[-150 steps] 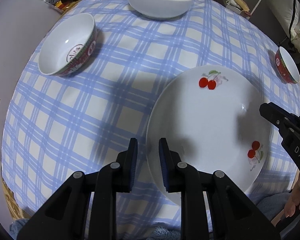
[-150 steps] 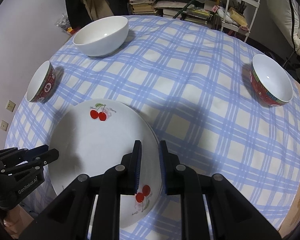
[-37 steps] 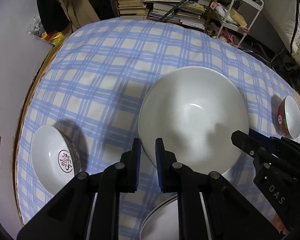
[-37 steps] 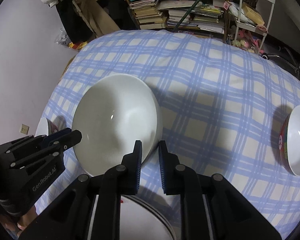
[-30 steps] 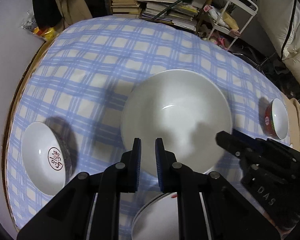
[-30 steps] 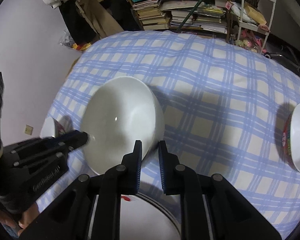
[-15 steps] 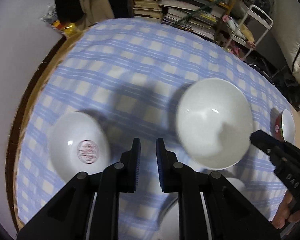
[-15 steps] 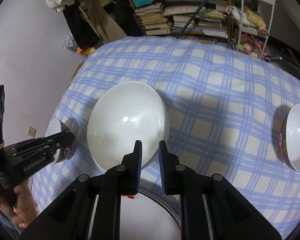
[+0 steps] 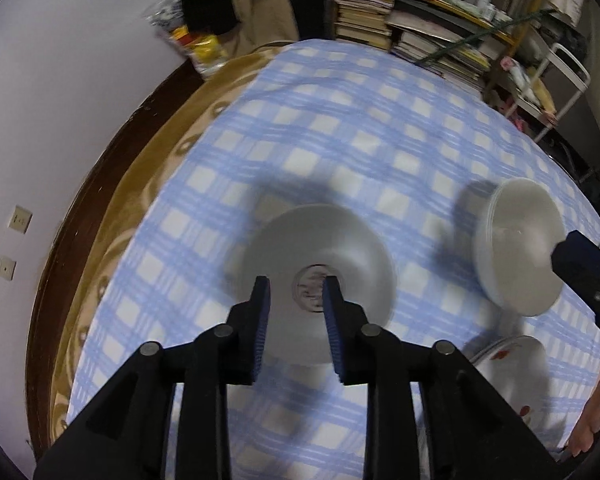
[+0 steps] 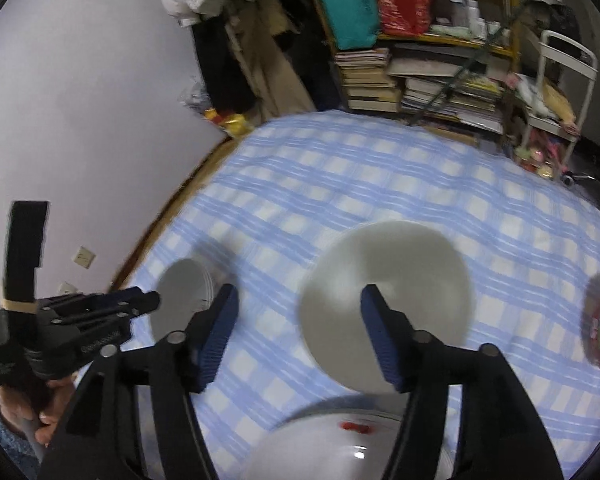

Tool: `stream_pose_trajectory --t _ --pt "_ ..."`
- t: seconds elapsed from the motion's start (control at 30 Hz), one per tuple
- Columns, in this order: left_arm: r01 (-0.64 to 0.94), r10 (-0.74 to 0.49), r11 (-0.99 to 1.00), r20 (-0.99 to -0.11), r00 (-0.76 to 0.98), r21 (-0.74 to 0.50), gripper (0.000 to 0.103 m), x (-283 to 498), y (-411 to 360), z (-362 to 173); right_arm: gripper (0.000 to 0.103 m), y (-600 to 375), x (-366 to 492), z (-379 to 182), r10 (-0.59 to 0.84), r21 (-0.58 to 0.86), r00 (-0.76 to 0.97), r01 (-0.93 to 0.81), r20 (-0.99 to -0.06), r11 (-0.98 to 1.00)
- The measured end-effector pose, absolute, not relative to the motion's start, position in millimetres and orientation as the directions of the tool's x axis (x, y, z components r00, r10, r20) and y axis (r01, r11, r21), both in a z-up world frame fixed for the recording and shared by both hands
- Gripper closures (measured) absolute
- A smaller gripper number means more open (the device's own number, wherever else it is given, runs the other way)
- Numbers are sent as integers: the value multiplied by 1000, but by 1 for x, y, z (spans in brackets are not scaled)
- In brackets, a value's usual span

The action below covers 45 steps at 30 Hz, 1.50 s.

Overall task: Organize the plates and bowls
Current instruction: 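Open both tools and grip the red-stamped white bowl's rim from both sides, then carry the red-stamped bowl with both tools and lower it into the plain white bowl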

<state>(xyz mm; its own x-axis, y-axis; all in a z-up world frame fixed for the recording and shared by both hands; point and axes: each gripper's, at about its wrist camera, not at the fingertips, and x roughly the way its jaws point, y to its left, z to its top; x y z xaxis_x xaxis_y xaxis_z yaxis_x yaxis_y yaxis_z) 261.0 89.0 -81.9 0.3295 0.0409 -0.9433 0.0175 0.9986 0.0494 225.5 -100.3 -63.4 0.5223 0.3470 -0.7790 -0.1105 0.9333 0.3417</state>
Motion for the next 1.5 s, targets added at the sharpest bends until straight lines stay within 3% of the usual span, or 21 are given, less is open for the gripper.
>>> stream_pose_trajectory --t 0.17,0.37,0.83,0.9,1.03,1.1,1.17,1.27,1.5 --pt "-34 64 998 -940 336 56 54 261 122 -87 30 -66 234 -68 351 319 503 -151 -790 936" --pt "-71 75 996 -943 323 55 42 263 149 -101 30 -36 245 -85 352 308 465 -171 -812 936" --pt "-67 7 998 -968 252 -11 41 270 156 -147 30 -4 257 -128 276 214 413 -189 -868 958" --pt "-64 6 998 -967 255 -11 43 271 154 -149 37 -1 259 -133 282 221 397 -191 -874 956" --pt "-35 -26 999 -964 264 -37 62 272 149 -149 58 3 263 -145 289 237 358 -181 -888 954" --pt "-32 -36 998 -961 273 -47 67 272 147 -147 73 3 267 -152 293 257 327 -149 -898 955" --pt "-27 -55 997 -959 278 -66 81 273 144 -146 80 3 268 -155 318 290 311 -134 -896 948" --pt "-8 -53 998 -962 266 -58 93 275 135 -146 93 7 269 -157 355 329 295 -136 -887 935" --pt "-58 -73 994 -957 281 -92 93 272 135 -128 95 13 264 -148 309 270 319 -162 -896 949"
